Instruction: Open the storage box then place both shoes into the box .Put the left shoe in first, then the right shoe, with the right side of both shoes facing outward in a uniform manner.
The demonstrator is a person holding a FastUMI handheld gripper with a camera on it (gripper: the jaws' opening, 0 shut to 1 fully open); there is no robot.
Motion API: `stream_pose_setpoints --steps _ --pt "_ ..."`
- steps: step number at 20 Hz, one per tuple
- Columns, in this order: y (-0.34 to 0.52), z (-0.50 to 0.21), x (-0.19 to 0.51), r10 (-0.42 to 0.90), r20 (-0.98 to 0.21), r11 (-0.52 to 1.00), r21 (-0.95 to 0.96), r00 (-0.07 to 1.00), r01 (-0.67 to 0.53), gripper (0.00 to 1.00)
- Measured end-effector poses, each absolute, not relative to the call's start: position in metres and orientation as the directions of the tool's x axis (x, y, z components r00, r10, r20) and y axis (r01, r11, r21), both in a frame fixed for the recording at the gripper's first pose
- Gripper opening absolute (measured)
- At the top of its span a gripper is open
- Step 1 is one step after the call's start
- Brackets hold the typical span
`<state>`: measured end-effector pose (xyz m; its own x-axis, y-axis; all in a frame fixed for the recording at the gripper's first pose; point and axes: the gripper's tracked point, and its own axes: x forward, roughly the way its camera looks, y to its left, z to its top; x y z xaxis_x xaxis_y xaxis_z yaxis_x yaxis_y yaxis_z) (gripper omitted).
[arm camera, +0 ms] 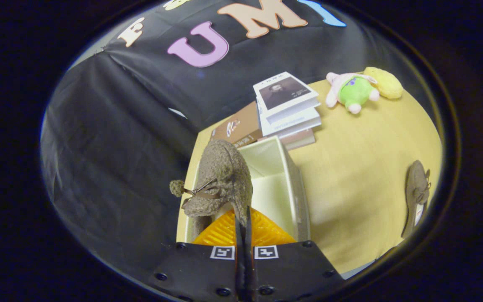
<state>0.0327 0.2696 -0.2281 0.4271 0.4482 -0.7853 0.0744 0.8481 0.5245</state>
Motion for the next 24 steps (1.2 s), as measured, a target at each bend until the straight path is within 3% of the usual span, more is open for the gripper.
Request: stream_pose_setpoints --steps 6,12,18,24 --pt "0.309 -0.286 0.027 0.389 -0.863 0.894 0.438 0.322 0.094 0.03" --pt "0.324 -0.320 0.018 0.307 -0.917 0.946 0.323 0.254 0.023 0.04" --pt "0.336 -0.325 0.002 0.350 -0.917 0.937 0.341 0.193 -0.081 0.21" --pt "0.334 -0.275 0.007 0.471 -0.839 0.882 0.435 0.273 -0.182 0.89"
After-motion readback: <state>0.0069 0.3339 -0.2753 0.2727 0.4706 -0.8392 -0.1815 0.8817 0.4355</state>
